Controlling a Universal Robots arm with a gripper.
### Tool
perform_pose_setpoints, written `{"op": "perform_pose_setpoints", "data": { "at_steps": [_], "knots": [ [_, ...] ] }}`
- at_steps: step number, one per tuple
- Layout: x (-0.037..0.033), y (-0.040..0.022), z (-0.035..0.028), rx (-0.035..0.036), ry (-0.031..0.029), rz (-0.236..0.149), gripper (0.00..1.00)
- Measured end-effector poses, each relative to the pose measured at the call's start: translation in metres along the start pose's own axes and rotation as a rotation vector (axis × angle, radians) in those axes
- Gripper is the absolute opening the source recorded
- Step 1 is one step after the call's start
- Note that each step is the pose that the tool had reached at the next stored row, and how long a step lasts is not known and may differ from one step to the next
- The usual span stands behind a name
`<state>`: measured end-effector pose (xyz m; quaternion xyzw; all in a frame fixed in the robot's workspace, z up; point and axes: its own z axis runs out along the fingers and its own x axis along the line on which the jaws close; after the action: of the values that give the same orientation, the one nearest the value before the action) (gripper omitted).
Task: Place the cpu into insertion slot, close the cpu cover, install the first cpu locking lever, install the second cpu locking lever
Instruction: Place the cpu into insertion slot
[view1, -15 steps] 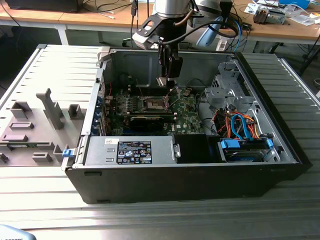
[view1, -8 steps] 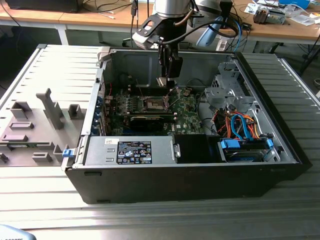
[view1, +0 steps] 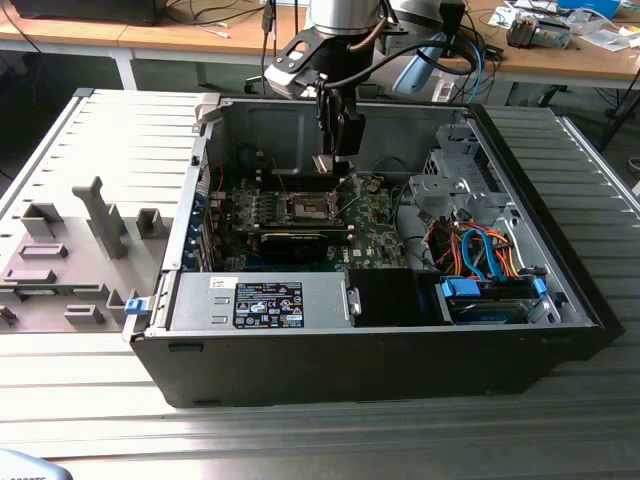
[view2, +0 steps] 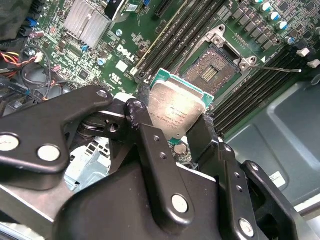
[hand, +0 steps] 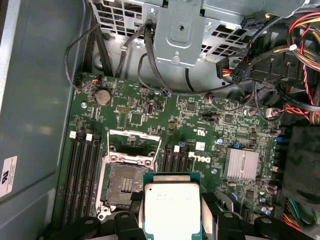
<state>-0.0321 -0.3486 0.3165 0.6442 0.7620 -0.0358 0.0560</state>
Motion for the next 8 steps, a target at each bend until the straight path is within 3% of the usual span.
{"op": "perform_pose_setpoints", "data": {
  "at_steps": [8],
  "knots": [
    [0.0000,0.0000,0.0000,0.0010,-0.0045,0.002,0.55]
  ]
}}
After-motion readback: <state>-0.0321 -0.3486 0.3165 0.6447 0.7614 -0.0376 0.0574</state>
